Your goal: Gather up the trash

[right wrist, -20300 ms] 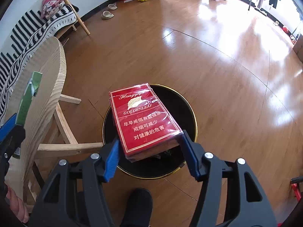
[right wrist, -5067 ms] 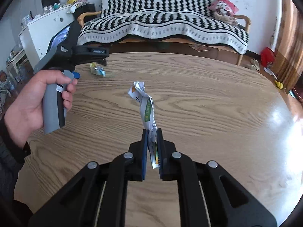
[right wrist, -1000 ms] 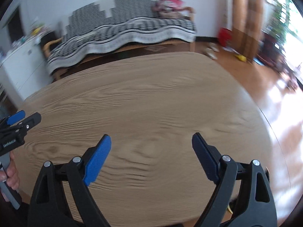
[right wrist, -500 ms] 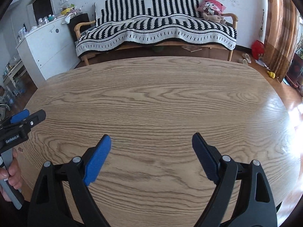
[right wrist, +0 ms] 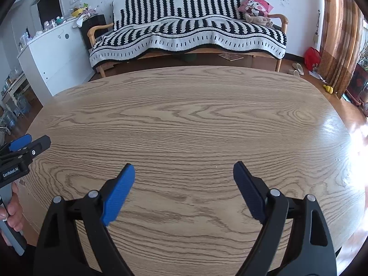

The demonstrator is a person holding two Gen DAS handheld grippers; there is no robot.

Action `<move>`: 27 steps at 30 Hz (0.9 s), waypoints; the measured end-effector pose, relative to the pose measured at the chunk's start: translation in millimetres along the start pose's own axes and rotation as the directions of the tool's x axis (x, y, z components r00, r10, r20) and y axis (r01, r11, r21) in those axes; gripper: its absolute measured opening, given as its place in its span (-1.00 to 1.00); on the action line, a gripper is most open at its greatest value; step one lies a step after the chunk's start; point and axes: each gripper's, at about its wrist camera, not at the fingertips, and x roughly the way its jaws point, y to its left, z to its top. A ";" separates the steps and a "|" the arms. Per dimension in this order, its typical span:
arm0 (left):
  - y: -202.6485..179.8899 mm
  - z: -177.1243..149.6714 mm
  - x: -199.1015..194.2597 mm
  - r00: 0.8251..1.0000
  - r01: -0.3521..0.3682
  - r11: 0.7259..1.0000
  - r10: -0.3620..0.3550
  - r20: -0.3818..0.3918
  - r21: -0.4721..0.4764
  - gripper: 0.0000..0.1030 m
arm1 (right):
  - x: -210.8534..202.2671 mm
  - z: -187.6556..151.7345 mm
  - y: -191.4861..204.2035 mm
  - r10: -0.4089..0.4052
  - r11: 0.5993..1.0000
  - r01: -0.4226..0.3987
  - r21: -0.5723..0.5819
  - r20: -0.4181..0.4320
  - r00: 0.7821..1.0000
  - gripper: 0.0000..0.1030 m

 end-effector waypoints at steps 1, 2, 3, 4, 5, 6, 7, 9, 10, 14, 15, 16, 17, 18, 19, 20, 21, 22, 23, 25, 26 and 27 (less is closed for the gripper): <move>-1.1 -0.3 -0.1 1.000 0.001 1.000 -0.001 0.000 0.003 0.84 | 0.3 0.2 0.4 0.000 1.000 0.000 0.002 0.000 1.000 0.64; -2.1 -0.6 0.1 1.000 0.001 1.000 -0.001 0.000 0.006 0.84 | -0.2 -0.2 -0.5 0.001 1.000 -0.001 0.002 -0.001 1.000 0.64; -3.0 -1.0 0.4 1.000 0.001 1.000 -0.001 -0.002 0.008 0.84 | -1.1 -0.9 -0.6 -0.001 1.000 0.001 0.002 0.000 1.000 0.64; -3.8 -1.4 0.5 1.000 0.001 1.000 -0.001 -0.003 0.010 0.84 | -1.1 -1.1 -0.3 -0.002 1.000 0.002 0.002 0.000 1.000 0.64; -4.8 -3.5 0.5 1.000 0.001 1.000 -0.001 -0.003 0.011 0.84 | -1.8 -1.5 -1.3 -0.002 1.000 0.002 0.003 0.000 1.000 0.64; -5.2 -3.6 0.4 1.000 0.000 1.000 0.000 -0.003 0.012 0.84 | -2.4 -1.8 -1.5 -0.003 1.000 0.003 0.003 0.000 1.000 0.64; -5.3 -3.7 0.3 1.000 0.001 1.000 -0.001 -0.003 0.012 0.84 | -3.3 -2.5 -2.9 -0.004 1.000 0.003 0.004 0.001 1.000 0.64; -5.3 -3.8 0.3 1.000 0.001 1.000 -0.001 -0.003 0.011 0.84 | -5.1 -3.2 -4.3 -0.005 1.000 0.005 0.005 0.003 1.000 0.64; -5.1 -3.6 0.5 1.000 0.001 1.000 -0.001 -0.003 0.011 0.84 | -5.5 -3.5 -5.0 -0.006 1.000 0.006 0.005 0.003 1.000 0.64; -5.6 -3.7 0.5 1.000 0.002 1.000 -0.002 -0.003 0.013 0.84 | -5.9 -5.0 -7.5 -0.012 1.000 0.012 0.000 0.001 1.000 0.64; -5.2 -3.6 0.2 1.000 0.001 1.000 -0.001 -0.003 0.013 0.84 | -6.3 -5.5 -8.5 -0.014 1.000 0.014 -0.001 0.001 1.000 0.64; -5.7 -3.7 0.5 1.000 0.001 1.000 -0.001 -0.003 0.014 0.84 | -6.4 -5.3 -8.9 -0.015 1.000 0.015 -0.001 0.001 1.000 0.65; -5.9 -3.9 0.3 1.000 0.001 1.000 -0.001 -0.004 0.013 0.84 | -7.1 -5.8 -10.3 -0.017 1.000 0.017 0.001 0.002 1.000 0.65; -6.1 -4.1 0.2 1.000 0.001 1.000 -0.001 -0.004 0.012 0.84 | -7.7 -6.0 -11.0 -0.017 1.000 0.017 0.003 0.003 1.000 0.65; -5.6 -3.6 0.2 1.000 0.002 1.000 -0.002 -0.003 0.012 0.84 | -7.4 -5.3 -11.3 -0.017 1.000 0.017 0.004 0.003 1.000 0.65; -6.1 -3.9 0.1 1.000 0.002 1.000 -0.002 -0.003 0.013 0.84 | -7.5 -5.2 -11.4 -0.018 1.000 0.018 0.004 0.003 1.000 0.65; -6.5 -4.0 0.7 1.000 0.002 1.000 -0.002 -0.003 0.014 0.84 | -7.7 -5.6 -11.7 -0.019 1.000 0.019 0.004 0.003 1.000 0.65; -6.7 -4.2 0.3 1.000 0.002 1.000 -0.002 -0.003 0.014 0.84 | -7.7 -6.0 -11.3 -0.020 1.000 0.020 0.003 0.002 1.000 0.65; -7.7 -4.9 0.4 1.000 0.002 1.000 -0.002 -0.003 0.016 0.84 | -7.4 -6.2 -11.5 -0.021 1.000 0.021 0.001 0.001 1.000 0.65; -8.5 -4.5 1.4 1.000 0.002 1.000 -0.002 -0.004 0.018 0.84 | -7.5 -7.2 -11.9 -0.023 1.000 0.023 -0.002 0.001 1.000 0.65; -9.0 -4.8 1.5 1.000 0.003 1.000 -0.003 -0.004 0.019 0.84 | -7.7 -7.5 -12.4 -0.024 1.000 0.024 -0.003 0.002 1.000 0.65; -9.4 -5.1 1.5 1.000 0.003 1.000 -0.003 -0.004 0.019 0.84 | -7.6 -7.2 -12.1 -0.024 1.000 0.024 -0.002 0.002 1.000 0.65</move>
